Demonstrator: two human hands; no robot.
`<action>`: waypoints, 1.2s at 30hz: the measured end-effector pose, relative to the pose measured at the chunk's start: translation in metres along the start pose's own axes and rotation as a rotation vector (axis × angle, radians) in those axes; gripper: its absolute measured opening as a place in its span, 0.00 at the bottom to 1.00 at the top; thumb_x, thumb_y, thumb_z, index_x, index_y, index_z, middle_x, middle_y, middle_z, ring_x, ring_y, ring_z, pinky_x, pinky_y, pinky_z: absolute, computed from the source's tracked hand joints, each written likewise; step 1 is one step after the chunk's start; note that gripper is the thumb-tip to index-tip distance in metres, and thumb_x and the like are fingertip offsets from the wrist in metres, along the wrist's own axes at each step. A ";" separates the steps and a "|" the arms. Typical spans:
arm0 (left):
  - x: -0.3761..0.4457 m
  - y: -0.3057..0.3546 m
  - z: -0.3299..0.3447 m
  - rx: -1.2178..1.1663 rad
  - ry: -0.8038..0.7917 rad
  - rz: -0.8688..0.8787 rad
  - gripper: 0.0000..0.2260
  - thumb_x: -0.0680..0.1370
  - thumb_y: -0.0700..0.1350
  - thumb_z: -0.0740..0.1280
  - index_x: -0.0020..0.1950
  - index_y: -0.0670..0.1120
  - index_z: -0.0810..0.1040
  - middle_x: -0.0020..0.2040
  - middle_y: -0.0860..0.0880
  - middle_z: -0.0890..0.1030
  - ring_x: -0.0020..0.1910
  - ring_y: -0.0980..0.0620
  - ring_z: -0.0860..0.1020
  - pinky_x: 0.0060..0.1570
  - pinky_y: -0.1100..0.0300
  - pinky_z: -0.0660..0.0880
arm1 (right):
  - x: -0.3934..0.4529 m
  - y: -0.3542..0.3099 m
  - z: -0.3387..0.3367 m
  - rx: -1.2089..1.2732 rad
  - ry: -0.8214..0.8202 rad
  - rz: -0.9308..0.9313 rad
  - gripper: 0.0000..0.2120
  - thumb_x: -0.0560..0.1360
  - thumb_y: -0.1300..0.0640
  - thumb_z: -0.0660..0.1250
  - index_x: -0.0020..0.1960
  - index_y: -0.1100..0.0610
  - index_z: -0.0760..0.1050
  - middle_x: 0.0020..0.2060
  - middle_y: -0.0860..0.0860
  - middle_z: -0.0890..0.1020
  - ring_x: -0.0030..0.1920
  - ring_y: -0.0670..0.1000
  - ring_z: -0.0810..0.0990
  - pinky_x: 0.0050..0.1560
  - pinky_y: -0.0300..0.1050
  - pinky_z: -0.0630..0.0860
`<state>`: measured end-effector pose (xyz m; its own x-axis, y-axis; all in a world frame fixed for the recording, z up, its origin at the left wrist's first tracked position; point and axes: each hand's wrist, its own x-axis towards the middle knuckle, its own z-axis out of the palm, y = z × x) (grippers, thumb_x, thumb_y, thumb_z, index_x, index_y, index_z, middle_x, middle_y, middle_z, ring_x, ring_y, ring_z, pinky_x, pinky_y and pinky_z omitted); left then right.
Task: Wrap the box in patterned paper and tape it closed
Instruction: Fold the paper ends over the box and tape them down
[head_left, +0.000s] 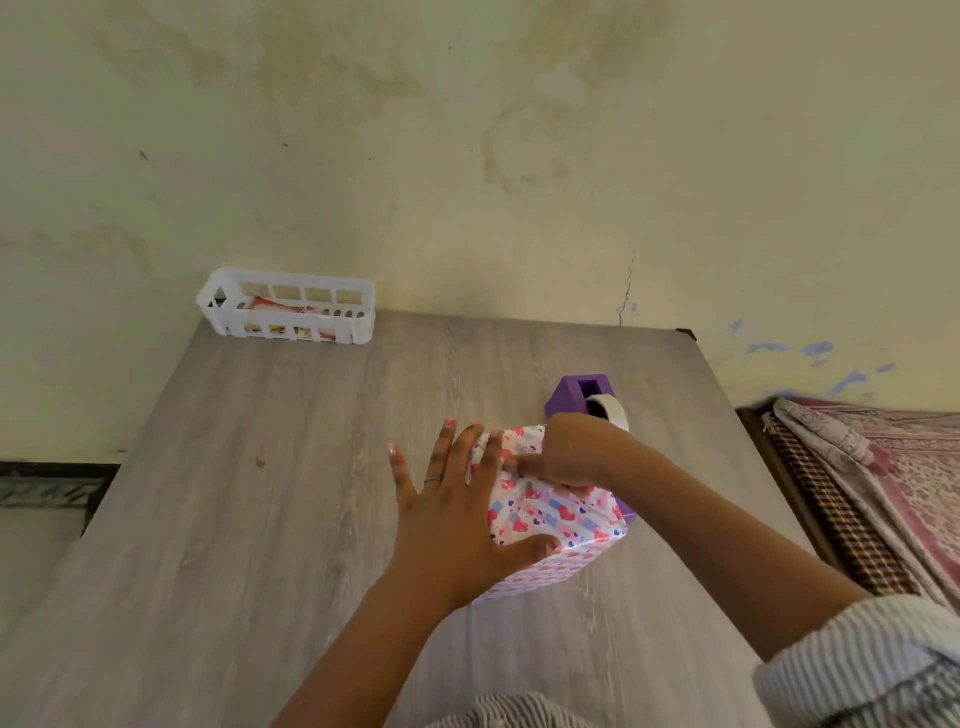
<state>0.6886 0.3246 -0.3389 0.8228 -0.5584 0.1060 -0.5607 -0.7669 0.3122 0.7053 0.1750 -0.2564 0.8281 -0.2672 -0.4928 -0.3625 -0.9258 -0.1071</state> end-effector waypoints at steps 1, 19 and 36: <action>0.000 0.000 -0.001 0.005 -0.004 -0.008 0.45 0.67 0.79 0.46 0.70 0.48 0.69 0.71 0.45 0.70 0.71 0.42 0.65 0.66 0.36 0.44 | -0.001 0.003 0.000 -0.025 -0.010 0.001 0.20 0.75 0.38 0.61 0.48 0.56 0.73 0.37 0.50 0.79 0.41 0.49 0.80 0.52 0.41 0.77; -0.002 -0.001 0.001 -0.191 -0.137 -0.091 0.51 0.55 0.83 0.37 0.69 0.59 0.24 0.71 0.55 0.25 0.72 0.58 0.34 0.72 0.47 0.40 | -0.037 0.063 0.038 0.326 0.290 0.097 0.17 0.72 0.41 0.67 0.37 0.55 0.74 0.33 0.51 0.79 0.32 0.47 0.76 0.33 0.38 0.71; -0.020 0.039 0.008 -1.313 -0.206 -0.249 0.53 0.48 0.83 0.57 0.67 0.55 0.65 0.75 0.53 0.60 0.69 0.57 0.65 0.64 0.65 0.64 | -0.039 0.084 0.084 1.075 0.139 -0.043 0.56 0.52 0.24 0.71 0.72 0.49 0.60 0.65 0.48 0.72 0.65 0.52 0.72 0.64 0.56 0.72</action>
<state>0.6497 0.3034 -0.3364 0.7950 -0.5756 -0.1913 0.1973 -0.0528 0.9789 0.6061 0.1298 -0.3188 0.8657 -0.3310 -0.3756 -0.4610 -0.2346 -0.8558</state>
